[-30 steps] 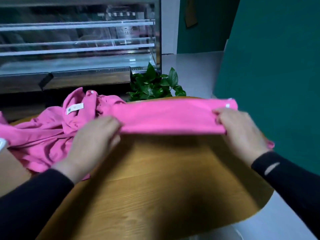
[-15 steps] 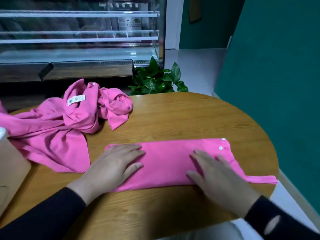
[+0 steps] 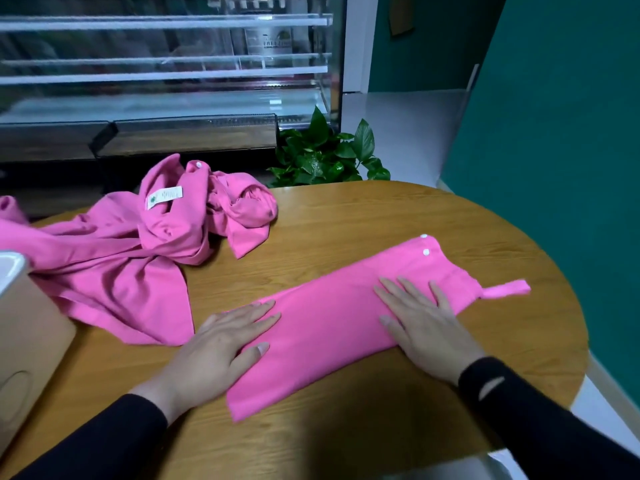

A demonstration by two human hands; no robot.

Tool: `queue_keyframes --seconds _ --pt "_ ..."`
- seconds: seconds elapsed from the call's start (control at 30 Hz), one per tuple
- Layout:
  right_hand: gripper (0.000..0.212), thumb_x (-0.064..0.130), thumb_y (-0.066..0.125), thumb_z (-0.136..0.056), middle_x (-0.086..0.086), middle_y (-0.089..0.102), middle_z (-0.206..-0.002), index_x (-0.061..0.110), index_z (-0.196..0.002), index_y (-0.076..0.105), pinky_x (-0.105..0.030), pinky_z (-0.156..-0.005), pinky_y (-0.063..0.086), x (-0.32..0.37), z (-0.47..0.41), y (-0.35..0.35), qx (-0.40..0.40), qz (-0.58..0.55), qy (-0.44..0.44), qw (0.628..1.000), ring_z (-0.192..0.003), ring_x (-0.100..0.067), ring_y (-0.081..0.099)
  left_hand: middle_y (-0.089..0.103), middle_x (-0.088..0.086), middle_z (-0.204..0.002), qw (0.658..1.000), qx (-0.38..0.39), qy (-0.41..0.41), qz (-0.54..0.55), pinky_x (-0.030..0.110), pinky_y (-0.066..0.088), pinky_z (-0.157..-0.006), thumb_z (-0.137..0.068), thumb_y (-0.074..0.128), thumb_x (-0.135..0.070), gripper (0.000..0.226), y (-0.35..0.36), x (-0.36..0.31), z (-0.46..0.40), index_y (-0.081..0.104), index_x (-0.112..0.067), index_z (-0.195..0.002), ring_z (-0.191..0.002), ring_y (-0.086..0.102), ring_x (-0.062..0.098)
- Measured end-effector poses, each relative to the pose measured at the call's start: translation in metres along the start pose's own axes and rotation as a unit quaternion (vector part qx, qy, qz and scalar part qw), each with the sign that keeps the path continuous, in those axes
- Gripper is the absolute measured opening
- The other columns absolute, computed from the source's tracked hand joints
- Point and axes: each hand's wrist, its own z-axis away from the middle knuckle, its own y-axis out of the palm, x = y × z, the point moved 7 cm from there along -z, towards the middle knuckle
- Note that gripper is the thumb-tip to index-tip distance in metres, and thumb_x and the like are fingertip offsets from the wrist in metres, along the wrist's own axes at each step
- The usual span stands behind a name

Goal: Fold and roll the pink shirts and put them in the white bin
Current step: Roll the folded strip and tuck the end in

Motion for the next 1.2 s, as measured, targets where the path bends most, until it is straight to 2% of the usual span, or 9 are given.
queue_keyframes --seconds 0.17,0.27,0.47,0.53,0.67,0.77,0.87,1.03,1.2 --pt "0.054 0.046 0.014 -0.106 0.004 0.01 -0.169 0.037 -0.159 0.019 -0.067 -0.117 -0.005 -0.008 -0.053 -0.012 -0.041 0.039 0.108 0.993 -0.156 -0.027 0.004 0.025 -0.021 -0.161 0.991 -0.07 -0.077 -0.089 0.034 0.034 -0.105 -0.097 0.014 -0.068 0.063 0.01 -0.018 0.023 0.033 -0.044 -0.152 -0.143 0.033 0.009" --pt "0.05 0.023 0.035 -0.105 0.0 0.02 -0.167 0.03 -0.155 0.034 -0.061 -0.121 0.007 0.048 -0.045 -0.011 -0.122 -0.065 0.088 0.986 -0.155 -0.02 0.013 0.045 -0.01 -0.153 0.977 -0.112 -0.138 -0.116 0.04 0.042 -0.09 -0.097 0.03 -0.061 0.059 0.013 -0.044 0.028 0.05 -0.033 -0.145 -0.122 0.052 0.021" --pt "0.045 0.053 0.039 -0.095 0.007 0.046 -0.154 0.035 -0.131 0.06 -0.056 -0.109 0.033 0.113 0.028 0.021 -0.135 -0.07 -0.016 0.988 -0.146 -0.017 0.037 0.067 0.001 -0.127 0.971 -0.157 -0.158 -0.092 0.04 0.05 -0.067 -0.083 0.048 -0.054 0.047 0.03 -0.094 0.037 0.069 -0.029 -0.117 -0.086 0.064 0.025" --pt "0.053 0.06 0.03 -0.096 0.015 0.038 -0.158 0.039 -0.138 0.054 -0.051 -0.11 0.04 0.092 0.043 0.019 -0.097 -0.055 -0.032 0.993 -0.149 -0.008 0.026 0.068 -0.008 -0.123 0.974 -0.202 -0.098 -0.014 0.033 0.054 -0.071 -0.084 0.05 -0.053 0.038 0.028 -0.107 0.046 0.067 -0.035 -0.112 -0.085 0.064 0.016" --pt "0.069 0.071 0.002 -0.09 0.04 -0.002 -0.158 0.05 -0.154 0.016 -0.032 -0.124 -0.004 0.054 0.053 0.011 0.041 -0.091 -0.101 0.99 -0.144 0.014 -0.019 0.057 -0.022 -0.133 0.979 -0.161 0.087 0.089 0.024 0.046 -0.095 -0.09 0.06 -0.056 0.039 0.025 -0.102 0.056 0.063 -0.038 -0.124 -0.112 0.058 0.0" --pt "0.064 0.068 0.01 -0.093 0.04 0.005 -0.157 0.05 -0.153 0.018 -0.03 -0.123 -0.007 0.047 0.048 0.002 0.054 -0.107 -0.117 0.986 -0.144 0.016 -0.016 0.036 -0.021 -0.153 0.988 -0.063 0.141 -0.006 0.024 0.024 -0.109 -0.084 0.054 -0.074 0.066 0.028 -0.097 0.055 0.046 -0.045 -0.143 -0.131 0.033 -0.003" --pt "0.069 0.07 0.006 -0.092 0.037 0.011 -0.158 0.046 -0.154 0.025 -0.033 -0.125 -0.004 0.05 0.046 0.006 0.004 -0.106 -0.115 0.988 -0.146 0.014 -0.013 0.041 -0.019 -0.151 0.988 -0.075 0.137 -0.018 0.022 0.022 -0.108 -0.087 0.056 -0.062 0.057 0.026 -0.1 0.055 0.05 -0.043 -0.14 -0.129 0.04 0.004" --pt "0.032 0.049 0.042 -0.101 0.023 0.055 -0.131 0.037 -0.115 0.068 -0.038 -0.103 0.043 0.056 0.09 0.005 -0.211 -0.174 -0.121 0.954 -0.132 0.0 0.045 0.059 -0.012 -0.13 0.978 -0.143 0.148 -0.023 0.027 0.033 -0.099 -0.088 0.058 -0.054 0.041 0.019 -0.103 0.059 0.066 -0.033 -0.122 -0.115 0.052 0.009" --pt "0.066 0.075 0.042 -0.091 0.024 0.04 -0.151 0.036 -0.143 0.053 -0.027 -0.12 0.018 0.058 0.127 0.022 -0.144 -0.09 -0.184 0.968 -0.147 0.002 0.026 0.061 -0.01 -0.121 0.972 -0.17 0.156 -0.04 0.03 0.036 -0.097 -0.092 0.062 -0.048 0.031 0.018 -0.108 0.062 0.071 -0.029 -0.115 -0.118 0.053 0.011"
